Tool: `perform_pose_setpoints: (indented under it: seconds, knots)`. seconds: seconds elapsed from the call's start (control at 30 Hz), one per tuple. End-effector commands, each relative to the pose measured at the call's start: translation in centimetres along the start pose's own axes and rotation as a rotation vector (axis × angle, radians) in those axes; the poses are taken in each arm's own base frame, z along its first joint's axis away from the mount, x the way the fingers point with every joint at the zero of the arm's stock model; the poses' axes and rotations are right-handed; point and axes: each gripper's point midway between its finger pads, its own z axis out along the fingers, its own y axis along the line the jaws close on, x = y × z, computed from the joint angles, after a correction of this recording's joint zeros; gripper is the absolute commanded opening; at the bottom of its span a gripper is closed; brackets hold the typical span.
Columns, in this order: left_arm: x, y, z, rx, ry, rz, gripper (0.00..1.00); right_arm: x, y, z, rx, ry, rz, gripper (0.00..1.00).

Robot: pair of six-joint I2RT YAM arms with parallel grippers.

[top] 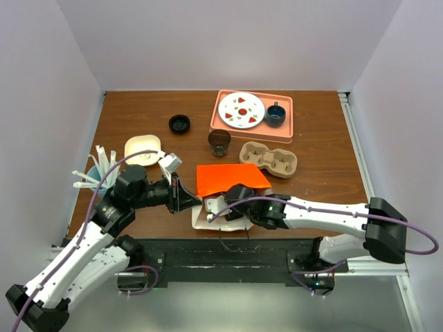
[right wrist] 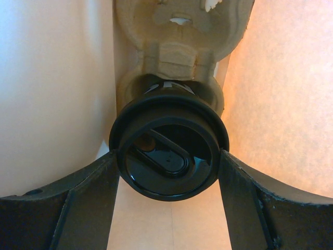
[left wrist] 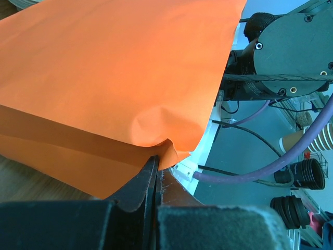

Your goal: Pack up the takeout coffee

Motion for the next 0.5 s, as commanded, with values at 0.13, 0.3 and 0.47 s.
perform_pose_setpoints:
  seconds: [0.13, 0.3, 0.47]
  knots:
    - [-0.6, -1.2, 0.0, 0.045, 0.001, -0.010, 0.00, 1.4, 1.6, 1.2, -0.058, 0.030, -0.018, 0.44]
    - [-1.5, -1.1, 0.1, 0.021, -0.013, -0.005, 0.01, 0.8, 0.6, 0.7, -0.040, 0.008, -0.021, 0.55]
    - [-2.5, -0.8, 0.3, -0.016, -0.015, 0.000, 0.03, 0.2, -0.9, -0.3, -0.019, -0.012, -0.008, 0.71]
